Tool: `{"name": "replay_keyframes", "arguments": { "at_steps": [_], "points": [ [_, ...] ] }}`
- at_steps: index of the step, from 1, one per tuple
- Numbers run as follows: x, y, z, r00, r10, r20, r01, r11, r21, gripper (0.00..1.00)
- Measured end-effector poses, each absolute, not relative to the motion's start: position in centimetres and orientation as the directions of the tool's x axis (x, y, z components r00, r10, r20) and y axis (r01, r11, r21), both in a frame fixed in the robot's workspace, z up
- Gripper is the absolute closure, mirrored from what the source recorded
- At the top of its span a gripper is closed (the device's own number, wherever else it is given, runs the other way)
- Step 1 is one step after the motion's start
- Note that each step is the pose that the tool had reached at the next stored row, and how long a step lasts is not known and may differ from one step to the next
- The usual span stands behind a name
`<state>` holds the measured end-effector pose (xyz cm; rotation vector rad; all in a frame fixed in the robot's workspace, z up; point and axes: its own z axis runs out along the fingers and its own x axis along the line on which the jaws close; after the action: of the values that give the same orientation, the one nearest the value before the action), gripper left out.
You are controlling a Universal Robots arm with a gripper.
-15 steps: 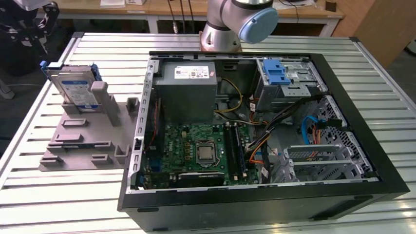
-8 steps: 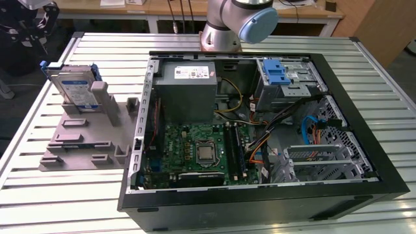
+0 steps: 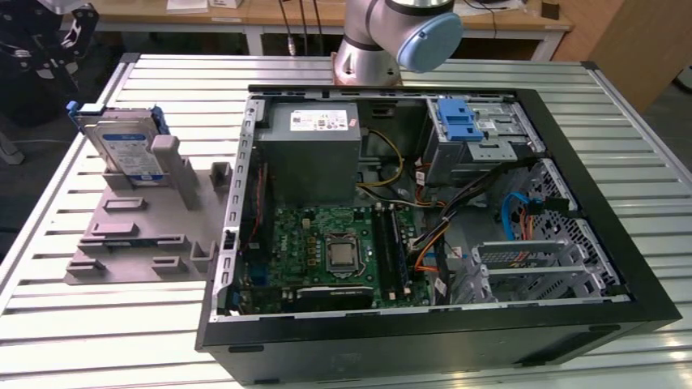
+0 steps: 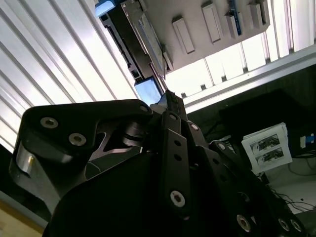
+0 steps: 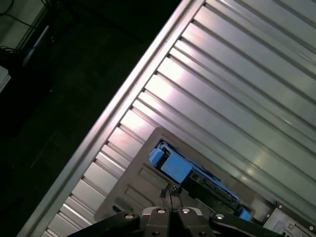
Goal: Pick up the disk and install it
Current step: 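Pick up the disk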
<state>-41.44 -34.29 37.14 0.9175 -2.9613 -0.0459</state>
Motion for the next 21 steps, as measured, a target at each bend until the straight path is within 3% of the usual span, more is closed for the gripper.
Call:
{"name": "replay_keyframes", "arguments": {
  "at_steps": [21],
  "points": [
    [-41.44, -34.29, 36.94, -0.688, -0.725, 0.024, -0.724, 0.689, 0.035, 0.89]
  ]
}}
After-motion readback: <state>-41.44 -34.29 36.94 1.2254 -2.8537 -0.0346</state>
